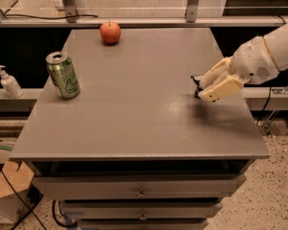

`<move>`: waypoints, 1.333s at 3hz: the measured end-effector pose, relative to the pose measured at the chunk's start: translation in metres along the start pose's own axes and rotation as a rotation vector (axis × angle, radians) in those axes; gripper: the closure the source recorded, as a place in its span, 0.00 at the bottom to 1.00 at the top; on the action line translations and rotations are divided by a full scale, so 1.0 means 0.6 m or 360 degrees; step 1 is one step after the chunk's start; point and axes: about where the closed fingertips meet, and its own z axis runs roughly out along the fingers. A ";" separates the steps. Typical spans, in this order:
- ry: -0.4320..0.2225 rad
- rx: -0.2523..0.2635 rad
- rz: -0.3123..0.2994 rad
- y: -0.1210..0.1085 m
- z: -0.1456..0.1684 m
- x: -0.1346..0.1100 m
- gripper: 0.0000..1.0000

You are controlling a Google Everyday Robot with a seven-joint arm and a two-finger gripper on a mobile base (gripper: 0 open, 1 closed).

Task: Pick rxbar blueberry

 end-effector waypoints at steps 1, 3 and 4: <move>-0.0010 0.0078 -0.0103 -0.024 -0.053 -0.040 1.00; -0.0036 0.0163 -0.0220 -0.045 -0.116 -0.088 1.00; -0.0038 0.0159 -0.0223 -0.045 -0.112 -0.090 0.82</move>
Offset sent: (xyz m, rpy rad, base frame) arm 0.0189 -0.0301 0.1351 -0.0242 -0.2521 0.0453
